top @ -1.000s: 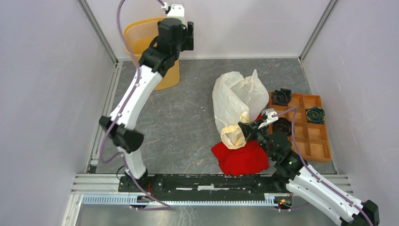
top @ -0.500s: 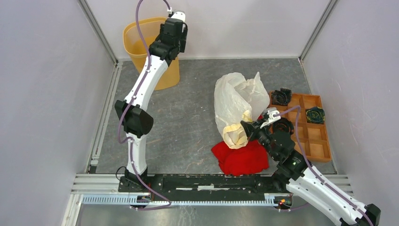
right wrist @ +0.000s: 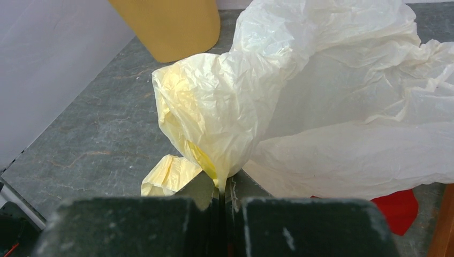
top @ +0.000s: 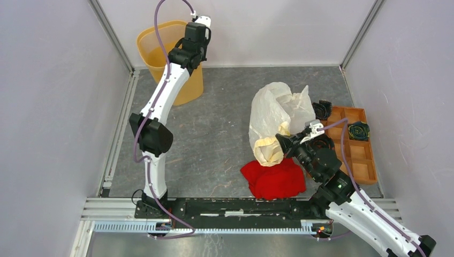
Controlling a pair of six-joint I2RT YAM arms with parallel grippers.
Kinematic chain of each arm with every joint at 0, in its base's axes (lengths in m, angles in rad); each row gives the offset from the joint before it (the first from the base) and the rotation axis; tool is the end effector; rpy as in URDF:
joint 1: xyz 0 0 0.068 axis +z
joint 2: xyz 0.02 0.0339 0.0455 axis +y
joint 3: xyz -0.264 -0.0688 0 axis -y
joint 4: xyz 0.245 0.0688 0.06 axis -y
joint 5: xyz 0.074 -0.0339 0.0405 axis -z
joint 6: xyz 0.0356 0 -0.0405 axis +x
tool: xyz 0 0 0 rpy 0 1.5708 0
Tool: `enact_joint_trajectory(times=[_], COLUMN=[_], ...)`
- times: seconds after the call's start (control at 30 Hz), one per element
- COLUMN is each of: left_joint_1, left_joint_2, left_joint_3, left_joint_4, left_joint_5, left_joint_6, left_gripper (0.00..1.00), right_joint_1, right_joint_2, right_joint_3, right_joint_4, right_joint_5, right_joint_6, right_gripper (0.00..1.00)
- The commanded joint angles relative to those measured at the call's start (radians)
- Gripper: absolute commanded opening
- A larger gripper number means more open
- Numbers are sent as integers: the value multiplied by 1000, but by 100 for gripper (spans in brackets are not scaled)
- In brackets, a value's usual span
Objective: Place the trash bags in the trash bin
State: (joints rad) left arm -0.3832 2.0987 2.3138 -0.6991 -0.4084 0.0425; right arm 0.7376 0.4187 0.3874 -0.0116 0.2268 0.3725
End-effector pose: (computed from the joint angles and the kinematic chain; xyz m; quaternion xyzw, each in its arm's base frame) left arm 0.4449 -0.1641 0.4028 0.0746 0.8414 0.0852 0.5284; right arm 0.1047 0.0843 0.2685 -0.0533 0.7198 0.2928 0.6272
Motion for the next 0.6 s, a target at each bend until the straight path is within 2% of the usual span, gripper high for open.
enact_joint_trajectory(times=[0.0, 0.03, 0.1, 0.23, 0.3, 0.37, 0.47, 0.57], left_joint_1=[-2, -3, -4, -12, -14, -14, -17, -20], left_joint_2=[-70, -84, -114, -208, -266, -316, -398, -481], left_joint_3=[-62, -77, -106, -190, -243, -287, -365, -455], left_joint_4=[-14, -13, -14, -14, -15, -32, -52, -50], left_joint_5=[15, 9, 18, 55, 76, 95, 173, 274], left_joint_6=[0, -10, -30, -71, -87, -108, -142, -190], left_gripper=[17, 8, 3, 2, 2, 2, 2, 2], right_joint_1=[0, -1, 0, 0, -1, 0, 0, 0], right_joint_2=[-6, -3, 12, 60, 89, 119, 181, 223], right_joint_3=[54, 59, 75, 128, 159, 184, 256, 311], right_joint_4=[17, 22, 24, 17, 15, -14, -103, -112], right_joint_5=[18, 16, 14, 4, 48, 99, 193, 153], right_joint_6=[17, 15, 8, -8, 26, 93, 277, 347], right_gripper=[1, 1, 1, 1, 1, 1, 1, 1])
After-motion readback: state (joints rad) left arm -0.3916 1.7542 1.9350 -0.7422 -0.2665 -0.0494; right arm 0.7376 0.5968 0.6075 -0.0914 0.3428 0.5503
